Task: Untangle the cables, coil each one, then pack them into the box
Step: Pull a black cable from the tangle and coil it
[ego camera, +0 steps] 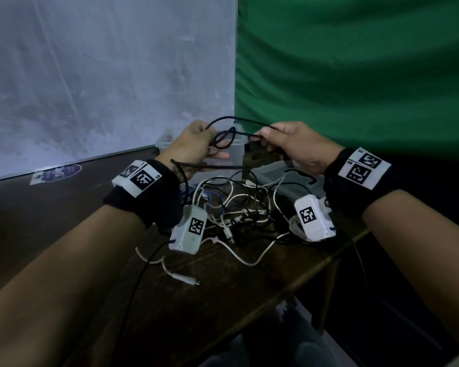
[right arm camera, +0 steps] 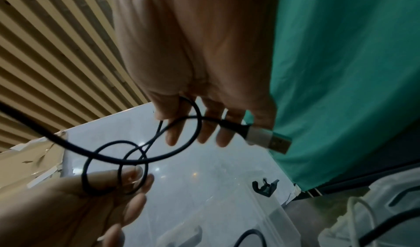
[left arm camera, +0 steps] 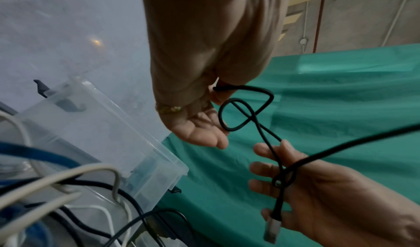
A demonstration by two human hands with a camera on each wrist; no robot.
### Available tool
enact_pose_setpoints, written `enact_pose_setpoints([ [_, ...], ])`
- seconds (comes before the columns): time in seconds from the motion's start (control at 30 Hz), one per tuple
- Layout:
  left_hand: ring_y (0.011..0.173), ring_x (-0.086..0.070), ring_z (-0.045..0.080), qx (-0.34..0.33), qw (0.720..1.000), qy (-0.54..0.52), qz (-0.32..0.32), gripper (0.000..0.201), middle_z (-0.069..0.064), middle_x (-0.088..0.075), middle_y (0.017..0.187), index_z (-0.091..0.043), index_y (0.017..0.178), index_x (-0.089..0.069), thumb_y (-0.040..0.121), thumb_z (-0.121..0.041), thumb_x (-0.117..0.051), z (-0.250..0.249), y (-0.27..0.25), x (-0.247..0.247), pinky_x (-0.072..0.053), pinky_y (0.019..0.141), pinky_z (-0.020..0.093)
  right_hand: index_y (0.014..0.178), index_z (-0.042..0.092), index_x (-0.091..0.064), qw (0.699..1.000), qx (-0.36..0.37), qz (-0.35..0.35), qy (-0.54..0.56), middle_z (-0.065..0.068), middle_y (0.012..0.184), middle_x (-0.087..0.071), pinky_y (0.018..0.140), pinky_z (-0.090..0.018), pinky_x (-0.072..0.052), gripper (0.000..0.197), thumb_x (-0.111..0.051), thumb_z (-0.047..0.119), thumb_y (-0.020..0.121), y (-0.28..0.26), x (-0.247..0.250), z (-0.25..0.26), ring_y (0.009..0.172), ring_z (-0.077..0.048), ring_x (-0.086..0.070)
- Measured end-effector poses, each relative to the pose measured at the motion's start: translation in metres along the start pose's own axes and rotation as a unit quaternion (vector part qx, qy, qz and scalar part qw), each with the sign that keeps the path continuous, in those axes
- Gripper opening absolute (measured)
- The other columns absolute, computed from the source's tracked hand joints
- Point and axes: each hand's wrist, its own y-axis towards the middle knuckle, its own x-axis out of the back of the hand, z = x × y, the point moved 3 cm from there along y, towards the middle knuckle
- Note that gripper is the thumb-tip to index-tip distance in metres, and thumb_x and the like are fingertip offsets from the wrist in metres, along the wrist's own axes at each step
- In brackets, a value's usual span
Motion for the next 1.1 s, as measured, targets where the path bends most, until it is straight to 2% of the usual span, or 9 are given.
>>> enact_pose_setpoints([
  [0.1, 0.054, -0.062, 0.006, -0.022, 0.999, 0.032, -0.019, 0.017, -0.003, -0.063, 0.079, -0.022, 0.084, -0.040, 0.101, -0.022, -0.037, 0.001, 0.004, 0.007, -0.044, 0.047, 0.019, 0.094, 0.013, -0.068, 0.999, 0.001, -0.037, -0.037, 0.010, 0.077, -0.061, 0.050, -0.007, -0.038, 0.024, -0.047, 0.023, 0.099, 0.001, 0.007, 0.000, 0.058, 0.007, -0.050],
  [0.23, 0.053, -0.049, 0.013, -0.051, 0.991, 0.087, -0.084, 0.025, 0.000, -0.056, 0.072, -0.018, 0.076, -0.038, 0.100, -0.011, -0.036, 0.002, 0.008, 0.017, -0.032, 0.033, 0.011, 0.073, 0.019, -0.057, 0.996, -0.031, -0.088, 0.003, 0.007, 0.059, -0.055, 0.051, -0.018, -0.035, 0.029, -0.046, 0.021, 0.099, 0.005, 0.018, -0.006, 0.055, -0.004, -0.051],
  [0.37, 0.053, -0.046, 0.011, -0.016, 0.993, 0.093, -0.076, 0.029, 0.001, -0.045, 0.069, -0.017, 0.072, -0.038, 0.099, -0.007, -0.036, 0.009, 0.010, 0.022, -0.032, 0.034, 0.012, 0.070, 0.016, -0.050, 0.987, -0.085, -0.083, 0.112, 0.009, 0.039, -0.036, 0.055, -0.028, -0.033, 0.028, -0.045, 0.016, 0.097, 0.006, 0.023, -0.010, 0.053, -0.015, -0.041],
  [0.5, 0.064, -0.041, 0.017, -0.067, 0.971, 0.189, -0.127, 0.021, 0.002, -0.047, 0.071, -0.018, 0.076, -0.050, 0.096, -0.017, -0.048, 0.014, 0.019, 0.034, -0.034, 0.046, 0.020, 0.067, 0.019, -0.046, 0.989, -0.101, -0.004, 0.111, 0.004, 0.051, -0.027, 0.055, -0.027, -0.025, 0.032, -0.045, 0.033, 0.096, 0.002, 0.019, -0.010, 0.052, -0.013, -0.034],
  [0.6, 0.058, -0.041, 0.007, -0.122, 0.960, 0.207, -0.147, 0.013, -0.002, -0.049, 0.065, -0.011, 0.083, -0.062, 0.094, -0.013, -0.054, 0.004, 0.017, 0.036, -0.031, 0.044, 0.007, 0.071, 0.017, -0.052, 0.998, -0.058, 0.009, 0.021, 0.001, 0.057, -0.034, 0.051, -0.022, -0.027, 0.034, -0.042, 0.031, 0.100, -0.001, 0.018, -0.008, 0.053, -0.011, -0.037],
  [0.7, 0.045, -0.039, 0.002, -0.138, 0.965, 0.186, -0.124, 0.019, 0.000, -0.049, 0.061, -0.015, 0.076, -0.065, 0.093, -0.017, -0.056, -0.002, 0.016, 0.033, -0.030, 0.042, 0.009, 0.089, 0.008, -0.066, 0.995, -0.049, 0.012, -0.091, -0.002, 0.068, -0.057, 0.066, -0.016, -0.043, 0.017, -0.051, 0.010, 0.096, 0.001, 0.017, -0.013, 0.065, -0.011, -0.051],
  [0.8, 0.040, -0.043, -0.004, -0.160, 0.951, 0.260, -0.054, 0.015, -0.004, -0.051, 0.059, -0.014, 0.090, -0.069, 0.092, -0.024, -0.058, -0.005, 0.009, 0.018, -0.030, 0.043, 0.006, 0.097, 0.020, -0.068, 0.993, -0.056, 0.031, -0.102, 0.003, 0.093, -0.068, 0.092, -0.019, -0.045, 0.018, -0.056, 0.008, 0.092, 0.000, 0.009, -0.012, 0.097, -0.013, -0.061],
  [0.9, 0.042, -0.046, -0.005, -0.185, 0.939, 0.289, -0.008, 0.015, -0.006, -0.054, 0.057, -0.014, 0.093, -0.071, 0.091, -0.024, -0.060, -0.007, 0.002, -0.001, -0.031, 0.046, 0.005, 0.116, 0.015, -0.065, 0.997, -0.026, 0.058, -0.044, 0.003, 0.105, -0.066, 0.062, 0.000, -0.042, 0.025, -0.053, 0.022, 0.095, -0.006, -0.006, 0.005, 0.091, -0.004, -0.059],
  [1.1, 0.032, -0.034, 0.005, -0.145, 0.953, 0.262, 0.045, 0.016, -0.008, -0.057, 0.049, -0.016, 0.077, -0.064, 0.091, -0.024, -0.061, -0.005, 0.000, -0.011, -0.028, 0.036, 0.014, 0.082, -0.001, -0.068, 0.997, 0.037, 0.051, -0.045, -0.003, 0.070, -0.063, 0.073, -0.020, -0.044, 0.013, -0.061, 0.007, 0.089, -0.005, -0.007, 0.008, 0.072, -0.013, -0.054],
])
